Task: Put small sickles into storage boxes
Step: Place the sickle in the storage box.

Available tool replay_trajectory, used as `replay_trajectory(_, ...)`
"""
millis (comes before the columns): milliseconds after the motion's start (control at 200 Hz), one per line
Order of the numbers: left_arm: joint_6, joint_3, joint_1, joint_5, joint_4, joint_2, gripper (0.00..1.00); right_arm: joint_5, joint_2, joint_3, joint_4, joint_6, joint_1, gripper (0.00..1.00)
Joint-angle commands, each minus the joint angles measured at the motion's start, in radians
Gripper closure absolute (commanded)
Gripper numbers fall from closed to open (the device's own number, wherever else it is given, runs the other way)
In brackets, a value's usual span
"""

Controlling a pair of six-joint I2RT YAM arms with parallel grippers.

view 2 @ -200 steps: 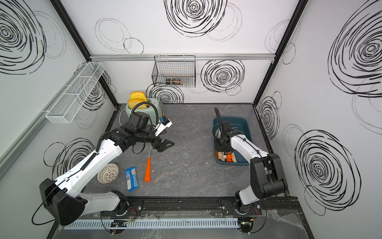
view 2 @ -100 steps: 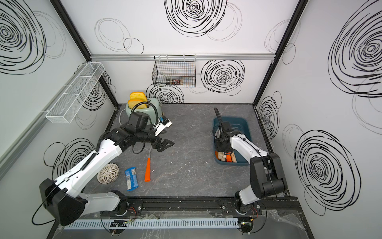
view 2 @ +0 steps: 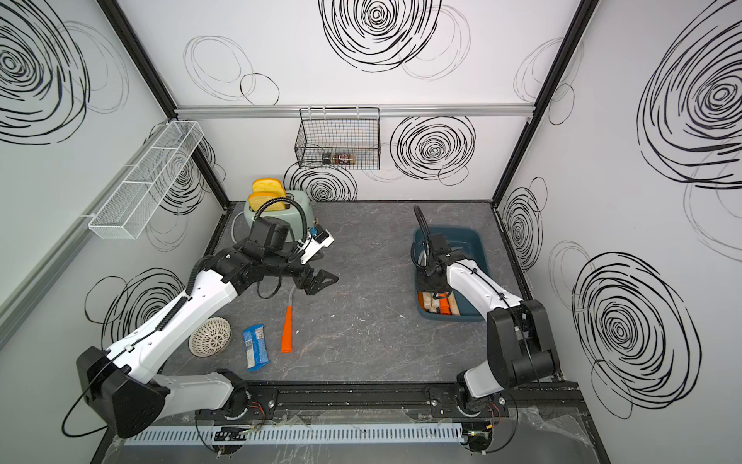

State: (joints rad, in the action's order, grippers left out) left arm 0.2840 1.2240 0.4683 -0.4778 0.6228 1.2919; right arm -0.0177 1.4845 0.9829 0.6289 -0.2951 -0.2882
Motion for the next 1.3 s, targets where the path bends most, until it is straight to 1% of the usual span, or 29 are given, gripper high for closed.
replay_trajectory(0, 0.005, 0.014, -0.010, -0.015, -0.015, -0.017, 0.04, 0.017, -0.030, 0.019, 0.040, 0.004, -0.006, 0.63)
replay_trajectory(190, 0.003, 0.022, -0.011, -0.006, -0.011, -0.022, 0.04, 0.022, -0.045, 0.019, 0.044, 0.003, -0.006, 0.63)
replay_trajectory(390, 0.002, 0.028, -0.015, 0.014, -0.012, -0.034, 0.04, 0.049, -0.092, 0.041, 0.055, -0.001, -0.005, 0.63)
replay_trajectory(585, -0.014, 0.005, -0.044, 0.025, -0.025, -0.056, 0.04, 0.031, -0.126, 0.077, 0.067, -0.010, -0.009, 0.62)
replay_trajectory(775, -0.028, -0.031, -0.121, 0.018, -0.023, -0.093, 0.04, -0.010, -0.148, 0.093, 0.046, -0.006, -0.028, 0.61)
replay_trajectory(951, -0.035, -0.077, -0.218, 0.006, -0.027, -0.142, 0.04, -0.018, -0.155, 0.107, 0.025, -0.005, -0.068, 0.59)
replay_trajectory(1086, -0.037, -0.110, -0.292, -0.009, -0.022, -0.175, 0.04, 0.023, -0.145, 0.129, 0.015, -0.026, -0.123, 0.56)
replay_trajectory(1171, -0.031, -0.121, -0.330, -0.022, -0.010, -0.193, 0.04, 0.053, -0.138, 0.138, 0.006, -0.044, -0.161, 0.52)
replay_trajectory(1246, -0.019, -0.136, -0.357, -0.030, -0.002, -0.211, 0.04, 0.134, -0.129, 0.150, 0.007, -0.078, -0.197, 0.49)
replay_trajectory(1291, -0.015, -0.143, -0.371, -0.033, 0.004, -0.221, 0.04, 0.157, -0.126, 0.152, 0.002, -0.079, -0.219, 0.47)
